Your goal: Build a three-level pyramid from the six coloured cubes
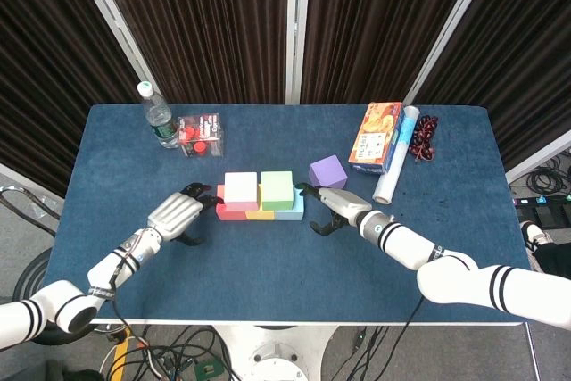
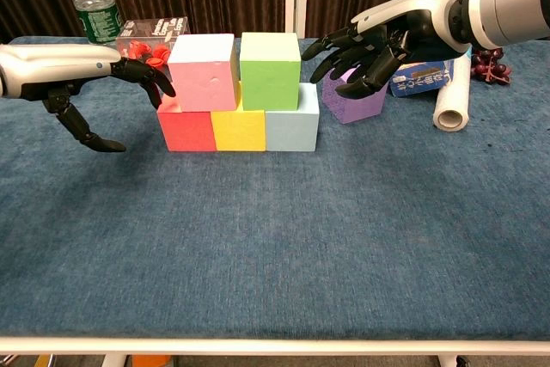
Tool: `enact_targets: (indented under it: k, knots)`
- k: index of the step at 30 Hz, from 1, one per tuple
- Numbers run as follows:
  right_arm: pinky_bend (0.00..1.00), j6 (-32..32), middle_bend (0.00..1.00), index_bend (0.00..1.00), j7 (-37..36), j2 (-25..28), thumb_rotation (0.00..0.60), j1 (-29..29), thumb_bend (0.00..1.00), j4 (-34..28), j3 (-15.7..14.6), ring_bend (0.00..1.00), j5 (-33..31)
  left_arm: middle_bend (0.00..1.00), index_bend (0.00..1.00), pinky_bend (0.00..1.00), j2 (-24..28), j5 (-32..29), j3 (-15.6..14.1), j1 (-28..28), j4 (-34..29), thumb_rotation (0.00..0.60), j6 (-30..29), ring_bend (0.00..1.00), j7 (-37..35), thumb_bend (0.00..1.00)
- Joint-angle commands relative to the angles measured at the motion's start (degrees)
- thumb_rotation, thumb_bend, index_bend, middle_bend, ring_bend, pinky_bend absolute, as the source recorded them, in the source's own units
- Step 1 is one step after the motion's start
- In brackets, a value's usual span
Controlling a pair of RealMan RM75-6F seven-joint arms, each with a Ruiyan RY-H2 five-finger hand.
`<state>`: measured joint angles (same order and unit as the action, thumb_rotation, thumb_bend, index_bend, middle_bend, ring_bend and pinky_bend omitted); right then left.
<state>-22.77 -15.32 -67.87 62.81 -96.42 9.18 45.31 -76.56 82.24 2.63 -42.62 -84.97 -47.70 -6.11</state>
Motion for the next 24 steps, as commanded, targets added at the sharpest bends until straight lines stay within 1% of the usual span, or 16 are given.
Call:
enact_targets:
  k: [1,24]
  knots:
    - [0.00,-0.13,0.10,0.00,0.08,-0.01,0.600,0.04,0.44,-0.06,-0.04,0.00,-0.16,0.19,0.19,0.07,0.02,-0.11,-0.01,-0.11,0.04,0.600,0.16,0.05,0.15,0.20]
    - [0.00,-0.41,0.10,0.00,0.57,-0.95,0.600,0.64,0.44,-0.53,0.23,0.00,-0.70,0.19,0.19,0.07,-0.10,-1.90,0.67,-1.48,-1.08,0.600,1.51,0.05,2.49,0.20]
